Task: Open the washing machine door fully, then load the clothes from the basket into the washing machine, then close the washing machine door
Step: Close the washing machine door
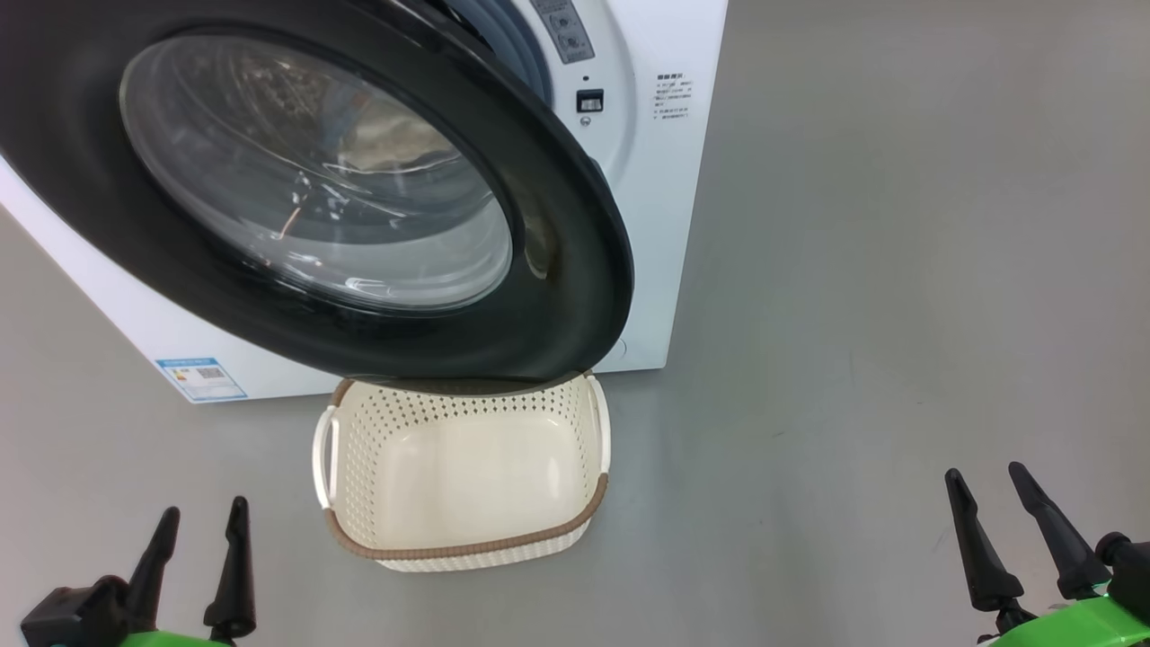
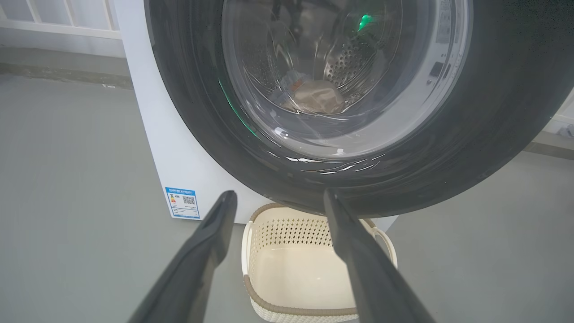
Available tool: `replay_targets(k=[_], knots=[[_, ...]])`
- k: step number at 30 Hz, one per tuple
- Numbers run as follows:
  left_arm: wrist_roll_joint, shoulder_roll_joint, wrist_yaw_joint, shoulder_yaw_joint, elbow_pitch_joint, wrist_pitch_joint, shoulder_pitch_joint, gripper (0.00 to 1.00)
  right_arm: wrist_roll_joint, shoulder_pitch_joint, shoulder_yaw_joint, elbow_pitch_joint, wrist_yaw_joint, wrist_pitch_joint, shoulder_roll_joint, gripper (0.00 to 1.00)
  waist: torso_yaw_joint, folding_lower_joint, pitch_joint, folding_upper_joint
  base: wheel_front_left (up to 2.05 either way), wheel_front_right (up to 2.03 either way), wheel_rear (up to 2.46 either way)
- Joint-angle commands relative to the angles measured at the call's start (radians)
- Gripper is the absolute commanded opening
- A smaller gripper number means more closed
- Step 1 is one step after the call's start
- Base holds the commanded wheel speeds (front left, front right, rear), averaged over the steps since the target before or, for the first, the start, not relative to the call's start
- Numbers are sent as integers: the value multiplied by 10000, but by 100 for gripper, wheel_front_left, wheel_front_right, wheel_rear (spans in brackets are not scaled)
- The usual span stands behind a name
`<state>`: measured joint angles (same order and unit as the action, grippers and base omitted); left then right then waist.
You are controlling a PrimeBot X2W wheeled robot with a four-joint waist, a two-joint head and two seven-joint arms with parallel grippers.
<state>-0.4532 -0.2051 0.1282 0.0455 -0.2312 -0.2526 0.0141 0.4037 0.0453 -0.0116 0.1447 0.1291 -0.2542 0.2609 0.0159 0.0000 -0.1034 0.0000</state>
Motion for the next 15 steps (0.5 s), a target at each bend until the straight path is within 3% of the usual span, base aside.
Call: replay_targets(k=[1,8,9,10,11,15], knots=[[112,-163,25,-426,184,-91,141,100,51,-165,162,-229,16,-76,226,100,-19,0,5,0,0,0,0],[132,-74,25,-410,251,-91,147,100,195,-347,259,-196,16,-76,91,100,-97,0,39,0,0,0,0],[132,-56,25,-397,260,-91,142,100,224,-412,279,-175,16,-76,70,75,-110,0,44,0,0,0,0],[128,-40,25,-386,266,-91,137,100,285,-498,309,-161,16,-76,42,43,-121,0,55,0,0,0,0],[109,-15,25,-382,271,-91,131,100,346,-595,367,-141,16,-76,24,2,-136,0,69,0,0,0,0],[31,114,25,-463,329,-91,103,100,526,-1179,645,-58,16,-76,-96,0,-184,0,96,0,0,0,0]])
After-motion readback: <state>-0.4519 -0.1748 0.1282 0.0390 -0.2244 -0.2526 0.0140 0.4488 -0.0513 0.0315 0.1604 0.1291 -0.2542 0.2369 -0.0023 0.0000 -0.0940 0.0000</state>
